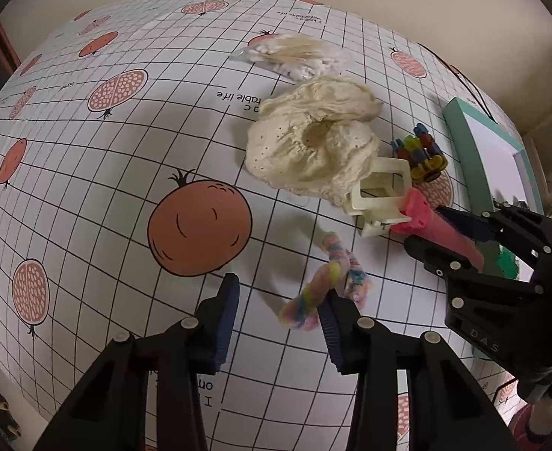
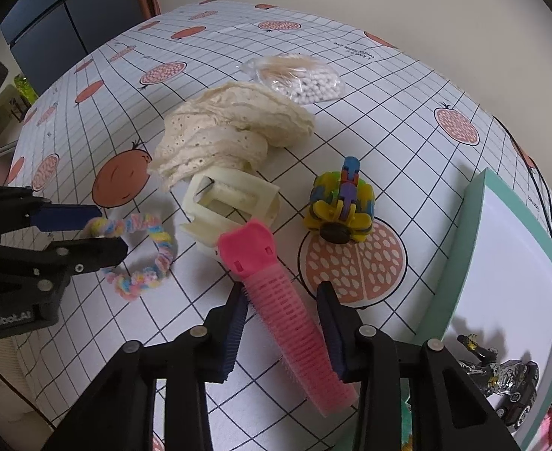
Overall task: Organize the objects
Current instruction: 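Grasp the pink hair roller with the right tool while the left tool grasps the rainbow rope ring, then carry the pink roller and rope ring over the mint-green tray with both tools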
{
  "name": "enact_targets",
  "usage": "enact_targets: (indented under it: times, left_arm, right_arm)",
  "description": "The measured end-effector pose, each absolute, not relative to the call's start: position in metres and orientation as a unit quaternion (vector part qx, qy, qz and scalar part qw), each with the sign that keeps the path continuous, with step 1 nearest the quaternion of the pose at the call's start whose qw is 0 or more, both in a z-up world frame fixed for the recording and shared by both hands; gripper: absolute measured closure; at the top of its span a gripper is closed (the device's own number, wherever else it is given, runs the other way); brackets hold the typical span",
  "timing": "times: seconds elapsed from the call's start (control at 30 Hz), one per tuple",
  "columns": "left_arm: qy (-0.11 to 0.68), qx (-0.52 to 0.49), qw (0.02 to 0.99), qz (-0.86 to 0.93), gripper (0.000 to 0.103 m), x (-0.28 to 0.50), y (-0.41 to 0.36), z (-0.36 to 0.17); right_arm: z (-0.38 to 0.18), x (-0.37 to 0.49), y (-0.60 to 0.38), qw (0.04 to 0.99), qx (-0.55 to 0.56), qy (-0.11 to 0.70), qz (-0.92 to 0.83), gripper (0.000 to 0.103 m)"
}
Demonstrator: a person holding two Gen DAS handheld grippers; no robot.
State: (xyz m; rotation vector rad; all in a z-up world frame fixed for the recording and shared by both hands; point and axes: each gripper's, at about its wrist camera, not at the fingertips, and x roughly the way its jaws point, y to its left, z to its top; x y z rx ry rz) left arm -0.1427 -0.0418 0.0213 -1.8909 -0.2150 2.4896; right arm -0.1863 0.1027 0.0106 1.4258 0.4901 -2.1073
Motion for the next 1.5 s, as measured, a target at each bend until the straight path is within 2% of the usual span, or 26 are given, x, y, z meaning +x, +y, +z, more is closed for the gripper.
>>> enact_targets:
  times: [0.2,0.27,0.33,0.43,0.63,1.13,1.5]
  left_arm:
    - [-0.063,-0.606,-0.002,0.793,0.062,-0.145,-0.040,0.016]
    - [-0.059,-0.605,-0.002,0.794,0.069,-0.145,-0.039,0.016]
    - [-0.057,-0.605,-0.001,0.794,0.070,-0.146,-0.038,0.016]
    - [-0.062,-0.605,0.003,0.794,0.079,-0.147,-0.037,0.016]
    - [-0.067,-0.606,0.006,0.793,0.091,-0.149,-0.036,0.015]
    - [-0.059,-0.564,0.003,0.824,0.094,-0.143,-0.038,0.041]
    - [-0.051,-0.500,0.017,0.864,0.094,-0.144,-0.030,0.073]
  right_arm:
    - [0.011,-0.186,0.103,0.270,0.530,0.182,-0.783,0.063]
    - [0.010,-0.187,0.102,0.269,0.530,0.182,-0.783,0.064]
    - [0.010,-0.186,0.102,0.271,0.531,0.185,-0.782,0.065]
    - [0.011,-0.186,0.101,0.275,0.531,0.185,-0.780,0.068]
    - [0.012,-0.187,0.101,0.272,0.533,0.179,-0.781,0.072]
    - [0.029,-0.175,0.101,0.276,0.520,0.175,-0.789,0.076]
    - [0.079,-0.168,0.119,0.284,0.472,0.147,-0.821,0.076]
